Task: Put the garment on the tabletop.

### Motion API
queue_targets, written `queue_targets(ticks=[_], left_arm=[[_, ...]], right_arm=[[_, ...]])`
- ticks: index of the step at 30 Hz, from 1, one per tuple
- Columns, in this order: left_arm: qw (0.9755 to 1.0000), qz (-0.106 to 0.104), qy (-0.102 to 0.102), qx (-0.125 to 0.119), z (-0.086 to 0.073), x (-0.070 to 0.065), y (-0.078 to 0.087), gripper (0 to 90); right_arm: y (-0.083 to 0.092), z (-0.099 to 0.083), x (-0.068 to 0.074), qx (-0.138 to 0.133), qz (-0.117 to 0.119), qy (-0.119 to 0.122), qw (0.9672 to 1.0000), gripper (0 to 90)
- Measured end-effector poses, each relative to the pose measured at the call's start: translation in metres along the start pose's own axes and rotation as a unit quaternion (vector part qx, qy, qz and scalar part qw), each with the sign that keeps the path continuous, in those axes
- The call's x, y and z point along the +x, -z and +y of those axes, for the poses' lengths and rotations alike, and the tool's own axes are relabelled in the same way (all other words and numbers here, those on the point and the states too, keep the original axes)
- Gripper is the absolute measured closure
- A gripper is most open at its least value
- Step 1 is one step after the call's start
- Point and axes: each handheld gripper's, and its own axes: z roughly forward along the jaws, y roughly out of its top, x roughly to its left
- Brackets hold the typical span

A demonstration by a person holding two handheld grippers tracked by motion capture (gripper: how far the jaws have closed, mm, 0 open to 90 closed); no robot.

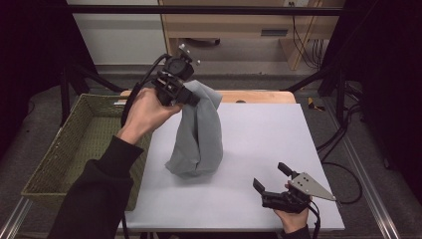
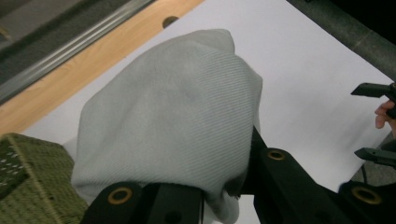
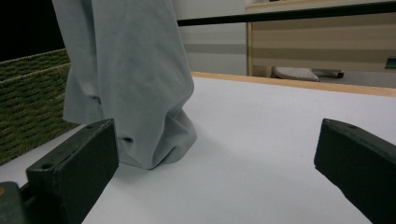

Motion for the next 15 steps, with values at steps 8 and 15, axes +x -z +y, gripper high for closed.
queue_targets(ticks=[8,15], left_arm=[[0.9996,-0.01,-0.002,0.025,-0.013,0.0,-0.027,82.9],[0.9993,-0.017,0.001,0.035,-0.023,0.003,-0.045,82.7]], right_arm=[[0.0,0.0,-0.001,-0.001,0.0,0.0,1.0,0.1],[0.0,0.0,0.0,0.002,-0.001,-0.001,1.0,0.1]])
